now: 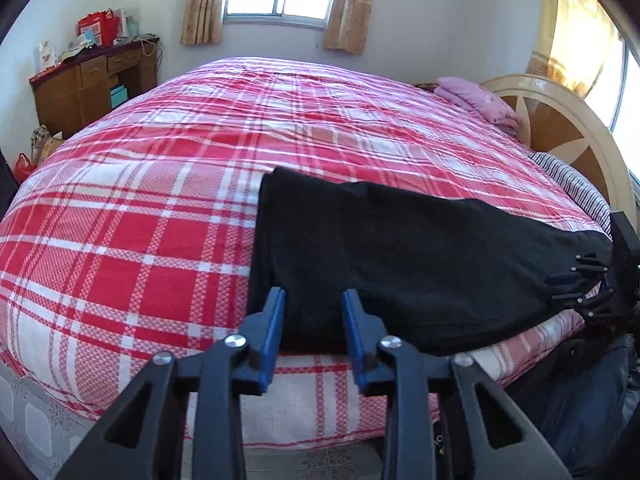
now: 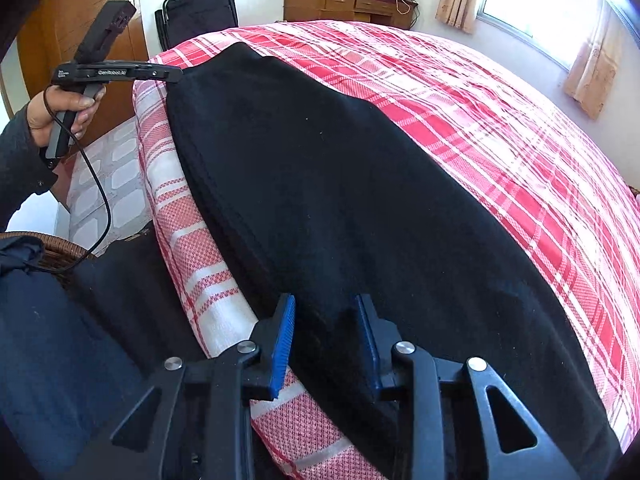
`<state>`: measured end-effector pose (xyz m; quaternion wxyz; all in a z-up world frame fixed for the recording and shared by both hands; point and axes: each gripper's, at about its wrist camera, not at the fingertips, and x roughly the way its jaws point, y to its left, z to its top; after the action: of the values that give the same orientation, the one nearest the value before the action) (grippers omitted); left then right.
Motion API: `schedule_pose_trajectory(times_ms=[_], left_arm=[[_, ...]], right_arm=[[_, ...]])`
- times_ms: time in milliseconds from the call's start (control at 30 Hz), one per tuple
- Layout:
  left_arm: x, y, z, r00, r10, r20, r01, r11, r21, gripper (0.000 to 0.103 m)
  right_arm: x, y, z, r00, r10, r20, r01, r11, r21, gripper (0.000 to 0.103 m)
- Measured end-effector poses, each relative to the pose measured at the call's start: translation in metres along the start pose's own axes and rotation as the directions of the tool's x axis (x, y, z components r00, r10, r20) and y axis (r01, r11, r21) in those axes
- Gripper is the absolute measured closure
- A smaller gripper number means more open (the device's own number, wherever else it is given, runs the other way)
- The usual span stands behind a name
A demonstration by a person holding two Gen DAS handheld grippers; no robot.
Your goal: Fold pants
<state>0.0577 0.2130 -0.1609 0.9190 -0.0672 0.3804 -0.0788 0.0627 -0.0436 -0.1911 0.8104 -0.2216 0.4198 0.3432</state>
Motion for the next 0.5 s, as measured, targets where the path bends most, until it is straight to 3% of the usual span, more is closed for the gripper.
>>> schedule_pose_trajectory(times_ms=[67,133,267,367,500], left_arm=[[0.001,0.007,0.0,1.0,0.017,0.004,-0.016,1.0,-0.015,0.094],[0.0,0.014,-0.001,1.0,0.002,0.011,-0.001,0.999,-0.047,0.094],[0.001,0.015,-0.002,1.0,-0.008,0.011,0.008,0.999,-0.045,0.094],[0.001,0.014,-0.002,1.0,-0.001,0.011,0.001,0.999,-0.033,0.093],[-0.013,0.006,0.003,0.999,0.025,0.046,-0.024,1.0,-0.015,0.093]], right_arm=[[0.0,0.001,0.002,1.0,0.012,0.002,-0.012,1.0,0.001,0.093],[0.0,0.003,0.005,0.999,0.044,0.0,-0.044,0.999,0.013,0.097],[-0.004,0.008,0.009,0.996,0.086,-0.001,-0.086,0.996,0.014,0.098],[0.007,0.012,0.003,0.997,0.067,-0.051,-0.067,0.998,-0.002,0.098],[0.003,0.001,0.0,0.994,0.105,-0.016,-0.104,0.993,0.064,0.098]])
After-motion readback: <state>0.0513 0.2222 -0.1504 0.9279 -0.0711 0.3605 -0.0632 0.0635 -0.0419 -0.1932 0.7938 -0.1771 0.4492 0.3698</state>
